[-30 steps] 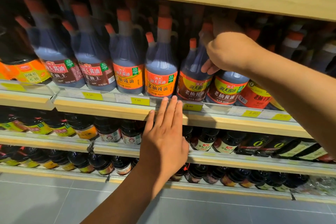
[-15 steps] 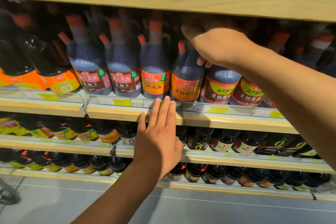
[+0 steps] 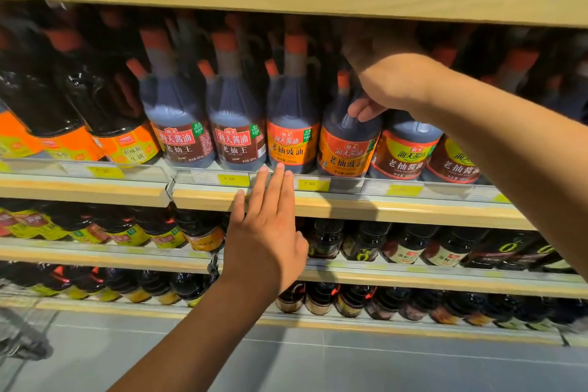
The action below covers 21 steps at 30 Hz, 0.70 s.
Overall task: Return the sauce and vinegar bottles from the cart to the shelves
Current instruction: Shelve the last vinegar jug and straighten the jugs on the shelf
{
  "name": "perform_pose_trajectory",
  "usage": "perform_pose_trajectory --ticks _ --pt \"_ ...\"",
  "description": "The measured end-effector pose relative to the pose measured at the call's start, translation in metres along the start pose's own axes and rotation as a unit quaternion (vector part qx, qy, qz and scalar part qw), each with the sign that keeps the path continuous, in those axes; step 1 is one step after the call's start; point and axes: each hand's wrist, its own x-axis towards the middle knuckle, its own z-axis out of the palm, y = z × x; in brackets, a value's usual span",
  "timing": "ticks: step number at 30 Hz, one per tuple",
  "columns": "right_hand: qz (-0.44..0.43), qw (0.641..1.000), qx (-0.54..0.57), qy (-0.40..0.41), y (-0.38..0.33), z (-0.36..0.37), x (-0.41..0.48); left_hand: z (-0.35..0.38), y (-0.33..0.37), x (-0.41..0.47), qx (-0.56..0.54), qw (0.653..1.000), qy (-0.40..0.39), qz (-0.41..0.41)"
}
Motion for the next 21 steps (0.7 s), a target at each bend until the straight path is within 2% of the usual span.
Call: perform_pose_trajectory --ticks 2,5,6,8,11,15,17,19,21 --pt "0.009 1.0 -0.021 0.014 -0.004 -0.001 -0.006 0.001 -0.005 0.0 -0.007 1.0 0.002 0.011" --pt "-0.074 0.965 -0.226 0.109 -0.011 0.007 -0.02 0.001 -0.011 -0.001 -0.011 1.0 0.01 0.022" --pt "-0.103 0.954 -0.249 0.131 -0.016 0.014 -0.024 0.0 -0.013 -0.001 -0.014 0.999 0.013 0.026" --pt "-0.131 0.952 -0.246 0.128 -0.024 0.03 -0.025 0.0 -0.02 -0.002 -0.022 0.999 0.019 0.033" --pt "-0.108 0.957 -0.252 0.098 -0.031 0.045 -0.012 0.0 -0.033 -0.004 -0.031 0.999 0.025 0.032" --pt "-0.108 0.947 -0.262 0.15 -0.037 0.048 0.0 0.001 -0.041 -0.005 -0.036 0.998 0.013 0.042" --pt "-0.098 0.945 -0.287 0.126 -0.041 0.049 0.004 0.001 -0.04 -0.004 -0.04 0.998 0.01 0.038" --pt "-0.067 0.968 -0.24 0.04 -0.047 0.052 0.004 0.002 -0.04 -0.004 -0.045 0.998 0.014 0.034" --pt "-0.061 0.993 -0.1 0.022 -0.048 0.055 0.01 0.003 -0.04 -0.004 -0.046 0.998 0.016 0.037"
